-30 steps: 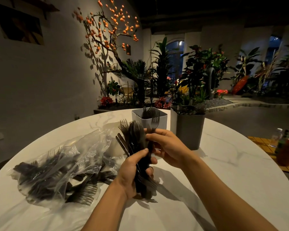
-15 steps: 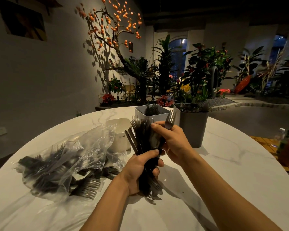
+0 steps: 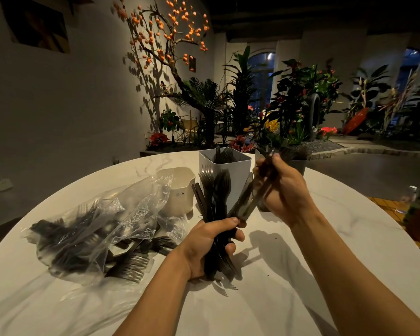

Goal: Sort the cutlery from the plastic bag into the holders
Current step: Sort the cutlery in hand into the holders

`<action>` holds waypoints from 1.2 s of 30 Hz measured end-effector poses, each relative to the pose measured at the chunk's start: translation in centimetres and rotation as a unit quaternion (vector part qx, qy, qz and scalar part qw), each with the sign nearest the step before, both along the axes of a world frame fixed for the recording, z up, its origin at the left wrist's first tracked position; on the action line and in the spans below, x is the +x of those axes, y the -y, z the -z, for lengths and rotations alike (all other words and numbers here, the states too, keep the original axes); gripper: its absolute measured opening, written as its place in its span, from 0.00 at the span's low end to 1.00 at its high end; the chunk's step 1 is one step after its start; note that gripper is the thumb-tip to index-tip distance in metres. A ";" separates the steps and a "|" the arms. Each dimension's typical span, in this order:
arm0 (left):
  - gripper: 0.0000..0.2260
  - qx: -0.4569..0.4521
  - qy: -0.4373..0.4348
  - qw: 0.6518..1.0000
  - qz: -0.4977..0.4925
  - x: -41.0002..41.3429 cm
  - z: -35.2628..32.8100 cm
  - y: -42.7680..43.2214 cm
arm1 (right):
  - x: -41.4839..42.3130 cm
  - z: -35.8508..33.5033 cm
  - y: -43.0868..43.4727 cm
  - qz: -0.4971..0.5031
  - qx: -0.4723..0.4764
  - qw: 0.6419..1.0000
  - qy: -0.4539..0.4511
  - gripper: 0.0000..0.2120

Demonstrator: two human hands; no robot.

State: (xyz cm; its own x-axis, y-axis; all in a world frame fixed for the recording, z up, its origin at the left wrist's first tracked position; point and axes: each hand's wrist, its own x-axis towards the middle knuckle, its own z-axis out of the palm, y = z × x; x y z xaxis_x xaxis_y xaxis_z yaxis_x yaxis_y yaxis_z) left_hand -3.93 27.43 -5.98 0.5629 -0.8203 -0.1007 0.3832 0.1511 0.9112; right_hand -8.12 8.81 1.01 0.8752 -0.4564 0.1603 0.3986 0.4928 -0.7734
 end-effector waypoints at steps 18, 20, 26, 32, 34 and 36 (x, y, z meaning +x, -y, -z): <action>0.10 -0.019 -0.077 0.996 -0.028 0.3 0.1 0.5 | 1.2 1.5 -1.5 -0.029 0.083 0.996 -0.029 0.14; 0.10 -0.018 -0.074 0.997 -0.031 0.4 0.2 0.6 | 1.1 1.7 -2.7 -0.036 0.026 0.997 -0.057 0.14; 0.07 -0.034 -0.073 0.996 -0.039 0.4 0.0 0.7 | 1.1 0.0 -4.5 0.032 -0.284 0.947 -0.145 0.12; 0.07 -0.050 -0.094 0.993 -0.059 0.6 -0.1 0.7 | 2.4 -4.9 -1.3 0.182 -0.369 0.907 -0.093 0.11; 0.07 -0.051 -0.094 0.992 -0.061 0.7 -0.1 0.6 | 3.1 -6.5 -0.7 0.250 -0.359 0.899 -0.027 0.09; 0.07 -0.055 -0.095 0.992 -0.058 0.8 -0.1 0.6 | 4.1 -7.4 -0.3 0.312 -0.396 0.863 0.013 0.08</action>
State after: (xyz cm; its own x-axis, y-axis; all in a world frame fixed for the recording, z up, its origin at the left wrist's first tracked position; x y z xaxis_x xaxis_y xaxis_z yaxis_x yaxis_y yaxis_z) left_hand -3.11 26.79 -5.93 0.6343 -0.7625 -0.1277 0.5202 0.2988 0.8000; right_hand -3.98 9.12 8.45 0.4900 -0.5764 0.6539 0.4168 -0.5039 -0.7565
